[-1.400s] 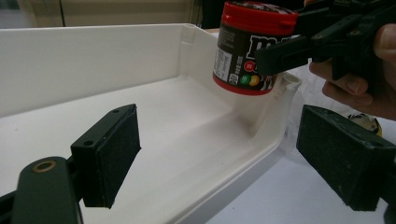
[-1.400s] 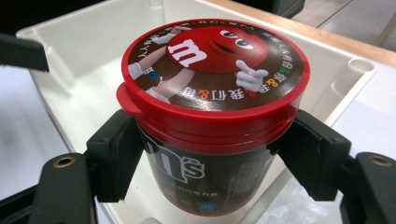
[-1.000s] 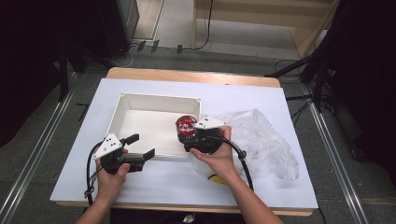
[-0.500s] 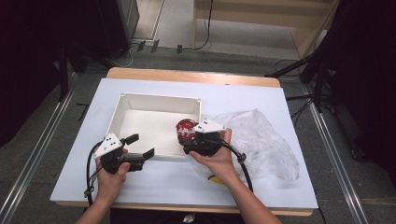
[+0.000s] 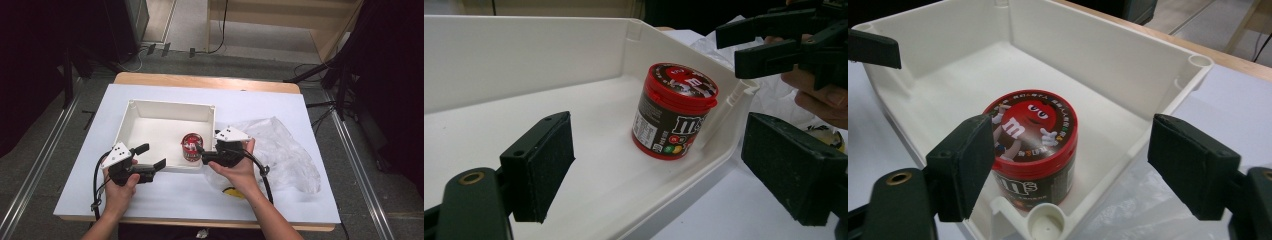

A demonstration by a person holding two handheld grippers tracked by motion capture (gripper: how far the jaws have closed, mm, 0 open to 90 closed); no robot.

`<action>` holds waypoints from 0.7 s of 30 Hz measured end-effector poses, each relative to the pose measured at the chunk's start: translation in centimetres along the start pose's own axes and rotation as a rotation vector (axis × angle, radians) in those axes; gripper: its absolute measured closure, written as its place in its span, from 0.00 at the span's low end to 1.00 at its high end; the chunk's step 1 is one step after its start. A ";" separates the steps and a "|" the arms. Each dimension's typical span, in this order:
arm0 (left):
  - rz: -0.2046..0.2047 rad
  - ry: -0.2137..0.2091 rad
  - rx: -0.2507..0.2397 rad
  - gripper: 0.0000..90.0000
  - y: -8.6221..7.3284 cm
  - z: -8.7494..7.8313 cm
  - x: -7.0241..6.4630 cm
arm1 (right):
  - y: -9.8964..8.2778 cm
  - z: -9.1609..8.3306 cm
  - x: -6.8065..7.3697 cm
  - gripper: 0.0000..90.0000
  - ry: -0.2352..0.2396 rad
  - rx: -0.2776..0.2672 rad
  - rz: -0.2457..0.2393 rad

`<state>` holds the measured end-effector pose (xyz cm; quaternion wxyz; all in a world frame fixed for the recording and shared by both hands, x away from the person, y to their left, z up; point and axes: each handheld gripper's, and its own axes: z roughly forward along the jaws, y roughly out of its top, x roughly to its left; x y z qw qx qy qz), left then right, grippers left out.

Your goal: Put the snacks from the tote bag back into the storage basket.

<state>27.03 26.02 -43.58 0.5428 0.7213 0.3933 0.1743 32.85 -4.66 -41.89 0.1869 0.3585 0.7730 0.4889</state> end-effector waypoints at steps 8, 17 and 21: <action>-0.008 0.004 -0.003 0.15 0.0 0.0 0.1 | -0.3 -1.9 -1.3 0.18 -0.024 -0.014 0.028; -0.007 0.004 -0.001 0.16 0.0 0.1 0.1 | -1.2 -4.1 -3.5 0.17 -0.062 -0.025 0.080; -0.010 0.003 -0.001 0.16 0.0 0.2 0.1 | -1.3 -4.9 -4.0 0.16 -0.074 -0.033 0.091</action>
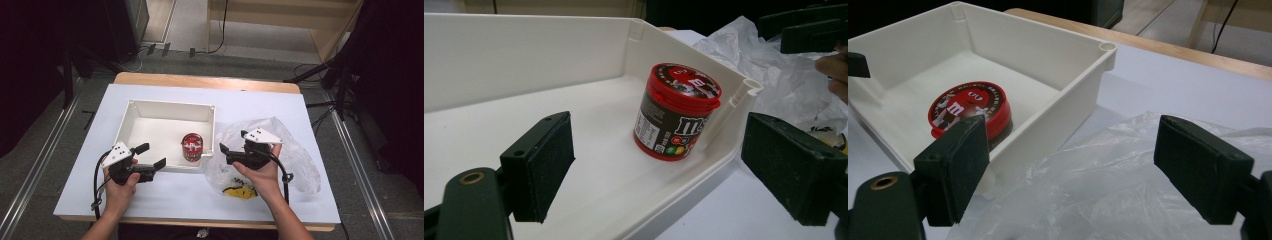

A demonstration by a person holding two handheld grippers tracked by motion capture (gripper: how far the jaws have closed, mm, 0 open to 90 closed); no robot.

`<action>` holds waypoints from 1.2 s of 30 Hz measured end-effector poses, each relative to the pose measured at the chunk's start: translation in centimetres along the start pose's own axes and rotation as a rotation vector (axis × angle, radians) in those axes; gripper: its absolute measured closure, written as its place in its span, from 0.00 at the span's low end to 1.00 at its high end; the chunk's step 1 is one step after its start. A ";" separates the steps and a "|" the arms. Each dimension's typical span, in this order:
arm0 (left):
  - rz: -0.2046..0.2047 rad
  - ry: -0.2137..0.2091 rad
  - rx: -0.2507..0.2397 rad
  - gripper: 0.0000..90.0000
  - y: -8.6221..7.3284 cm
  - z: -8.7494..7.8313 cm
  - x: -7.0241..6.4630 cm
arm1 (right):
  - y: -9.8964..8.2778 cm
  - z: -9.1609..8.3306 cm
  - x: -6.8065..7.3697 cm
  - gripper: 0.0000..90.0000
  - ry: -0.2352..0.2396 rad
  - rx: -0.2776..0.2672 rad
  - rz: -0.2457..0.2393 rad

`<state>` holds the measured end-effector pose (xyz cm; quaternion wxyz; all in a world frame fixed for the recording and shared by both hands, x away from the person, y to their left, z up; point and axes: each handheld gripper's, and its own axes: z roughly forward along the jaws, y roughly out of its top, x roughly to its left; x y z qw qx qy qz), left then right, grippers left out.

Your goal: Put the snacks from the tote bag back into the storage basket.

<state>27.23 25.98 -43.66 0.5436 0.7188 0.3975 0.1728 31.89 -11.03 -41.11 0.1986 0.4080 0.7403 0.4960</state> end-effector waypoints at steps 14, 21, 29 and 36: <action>0.000 0.005 -0.003 0.16 0.0 -0.1 0.1 | -1.7 -2.9 -2.5 0.16 -0.062 0.006 0.022; -0.001 0.007 -0.002 0.16 0.0 -0.1 0.1 | -2.4 -4.4 -3.8 0.16 -0.093 -0.002 0.046; -0.005 0.006 -0.005 0.16 0.0 -0.1 0.3 | -3.9 -6.0 -5.5 0.16 -0.144 0.002 0.082; -0.002 0.006 -0.007 0.16 0.0 -0.1 0.3 | -5.0 -6.9 -6.2 0.16 -0.164 0.016 0.096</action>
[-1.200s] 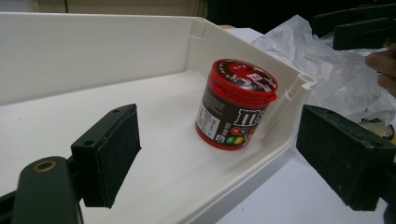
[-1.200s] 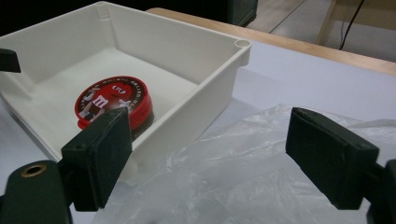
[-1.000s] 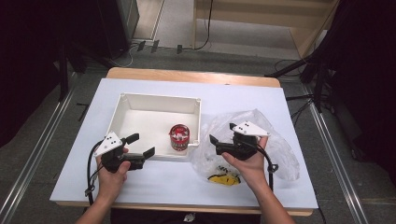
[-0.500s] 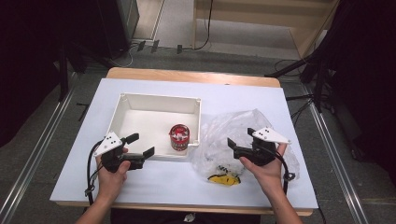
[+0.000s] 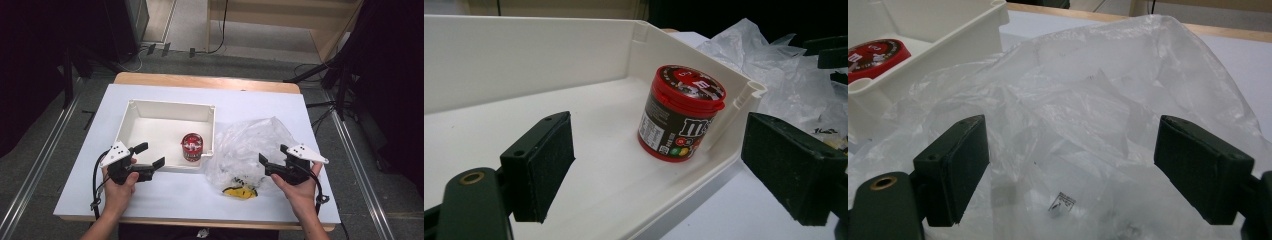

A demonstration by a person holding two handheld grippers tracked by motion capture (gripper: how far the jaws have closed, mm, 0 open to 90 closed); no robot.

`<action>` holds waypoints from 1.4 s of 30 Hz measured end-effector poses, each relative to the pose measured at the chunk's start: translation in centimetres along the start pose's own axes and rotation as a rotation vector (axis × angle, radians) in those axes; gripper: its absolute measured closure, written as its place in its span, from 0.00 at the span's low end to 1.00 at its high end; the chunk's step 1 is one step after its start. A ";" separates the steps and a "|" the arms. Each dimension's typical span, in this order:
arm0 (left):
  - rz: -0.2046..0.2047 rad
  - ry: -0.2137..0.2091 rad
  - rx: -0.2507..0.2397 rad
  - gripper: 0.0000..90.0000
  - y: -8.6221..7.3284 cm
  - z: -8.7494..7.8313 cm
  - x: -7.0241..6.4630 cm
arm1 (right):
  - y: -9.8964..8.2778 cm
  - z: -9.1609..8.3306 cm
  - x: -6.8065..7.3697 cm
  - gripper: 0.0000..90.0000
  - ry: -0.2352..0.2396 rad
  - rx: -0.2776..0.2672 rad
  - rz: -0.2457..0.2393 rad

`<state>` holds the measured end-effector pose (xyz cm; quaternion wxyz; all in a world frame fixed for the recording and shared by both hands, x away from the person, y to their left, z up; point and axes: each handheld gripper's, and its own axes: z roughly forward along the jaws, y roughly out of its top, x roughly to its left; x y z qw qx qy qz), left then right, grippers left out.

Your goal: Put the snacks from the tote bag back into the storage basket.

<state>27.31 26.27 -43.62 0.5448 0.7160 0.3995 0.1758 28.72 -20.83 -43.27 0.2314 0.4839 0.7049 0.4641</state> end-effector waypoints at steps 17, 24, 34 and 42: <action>0.001 0.005 0.000 0.16 0.0 -0.1 0.0 | -1.6 -1.8 -2.4 0.16 -0.049 0.001 0.036; 0.000 0.005 0.000 0.16 0.0 0.0 0.0 | -2.2 -2.7 -3.3 0.16 -0.065 -0.002 0.047; -0.002 0.006 0.002 0.16 0.0 0.0 0.0 | -2.8 -3.5 -4.3 0.16 -0.077 -0.016 0.066; 0.002 0.006 0.005 0.16 -0.1 0.1 0.0 | -2.8 -3.4 -4.3 0.16 -0.071 -0.015 0.063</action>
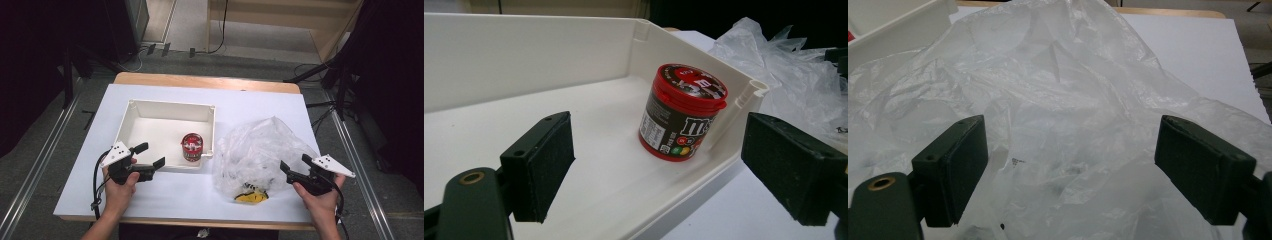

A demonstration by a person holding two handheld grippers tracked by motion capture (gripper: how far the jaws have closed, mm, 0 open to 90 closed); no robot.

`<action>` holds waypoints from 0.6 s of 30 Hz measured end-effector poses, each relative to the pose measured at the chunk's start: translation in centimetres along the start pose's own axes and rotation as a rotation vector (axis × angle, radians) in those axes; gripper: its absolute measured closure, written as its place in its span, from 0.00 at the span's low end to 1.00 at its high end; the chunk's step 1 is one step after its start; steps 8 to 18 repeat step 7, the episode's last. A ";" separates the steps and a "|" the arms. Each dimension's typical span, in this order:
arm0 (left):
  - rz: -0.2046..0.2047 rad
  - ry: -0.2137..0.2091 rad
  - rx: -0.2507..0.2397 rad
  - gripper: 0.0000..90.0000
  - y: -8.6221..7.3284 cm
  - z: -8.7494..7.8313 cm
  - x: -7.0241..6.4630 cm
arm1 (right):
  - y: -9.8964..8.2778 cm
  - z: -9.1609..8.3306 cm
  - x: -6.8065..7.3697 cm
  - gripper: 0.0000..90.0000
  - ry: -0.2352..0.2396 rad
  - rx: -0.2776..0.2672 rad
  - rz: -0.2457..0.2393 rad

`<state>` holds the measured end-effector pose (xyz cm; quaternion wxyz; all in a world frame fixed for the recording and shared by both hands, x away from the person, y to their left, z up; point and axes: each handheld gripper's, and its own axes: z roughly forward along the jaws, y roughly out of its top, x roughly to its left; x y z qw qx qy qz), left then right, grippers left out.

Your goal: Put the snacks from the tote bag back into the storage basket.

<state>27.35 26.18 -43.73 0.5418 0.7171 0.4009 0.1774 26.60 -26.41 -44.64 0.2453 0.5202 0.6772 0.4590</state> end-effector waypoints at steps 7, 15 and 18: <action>0.000 0.001 -0.002 0.16 0.1 0.1 0.0 | 0.1 0.0 -0.1 0.15 0.002 -0.006 0.001; 0.000 0.001 -0.002 0.16 0.1 0.1 0.0 | 0.1 0.0 -0.1 0.15 0.002 -0.006 0.001; 0.000 0.001 -0.002 0.16 0.1 0.1 0.0 | 0.1 0.0 -0.1 0.15 0.002 -0.006 0.001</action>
